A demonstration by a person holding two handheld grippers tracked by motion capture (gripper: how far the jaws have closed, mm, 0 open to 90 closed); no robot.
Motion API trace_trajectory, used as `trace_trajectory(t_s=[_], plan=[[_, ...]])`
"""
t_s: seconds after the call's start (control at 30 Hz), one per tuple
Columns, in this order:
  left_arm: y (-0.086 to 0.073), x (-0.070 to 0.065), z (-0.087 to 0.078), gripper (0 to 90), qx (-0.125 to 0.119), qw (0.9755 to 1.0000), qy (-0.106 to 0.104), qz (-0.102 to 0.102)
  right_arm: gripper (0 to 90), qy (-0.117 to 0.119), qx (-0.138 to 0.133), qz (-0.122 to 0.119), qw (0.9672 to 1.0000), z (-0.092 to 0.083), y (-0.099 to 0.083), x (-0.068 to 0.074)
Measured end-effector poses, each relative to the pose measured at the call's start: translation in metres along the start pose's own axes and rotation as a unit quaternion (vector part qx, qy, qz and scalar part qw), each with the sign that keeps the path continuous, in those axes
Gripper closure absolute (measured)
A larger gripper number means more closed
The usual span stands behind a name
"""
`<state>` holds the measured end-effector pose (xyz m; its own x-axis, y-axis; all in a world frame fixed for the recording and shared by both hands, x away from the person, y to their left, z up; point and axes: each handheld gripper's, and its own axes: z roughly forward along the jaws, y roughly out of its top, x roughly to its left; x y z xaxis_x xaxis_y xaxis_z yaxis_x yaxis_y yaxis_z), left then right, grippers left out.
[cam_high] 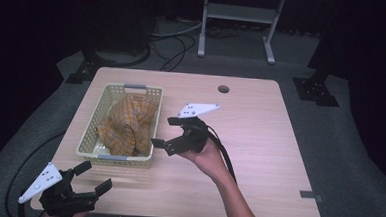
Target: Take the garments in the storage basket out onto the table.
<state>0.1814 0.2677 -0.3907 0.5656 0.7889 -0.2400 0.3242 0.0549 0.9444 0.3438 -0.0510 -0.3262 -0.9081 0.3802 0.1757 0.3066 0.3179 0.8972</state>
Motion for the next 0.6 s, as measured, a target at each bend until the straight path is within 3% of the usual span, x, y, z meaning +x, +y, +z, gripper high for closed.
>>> trace_trajectory(t_s=[0.6], plan=[[0.001,0.000,-0.001,2.4,-0.003,1.0000,0.000,0.000,9.1,0.013,0.011,-0.010,0.9998,0.023,0.009,0.000]])
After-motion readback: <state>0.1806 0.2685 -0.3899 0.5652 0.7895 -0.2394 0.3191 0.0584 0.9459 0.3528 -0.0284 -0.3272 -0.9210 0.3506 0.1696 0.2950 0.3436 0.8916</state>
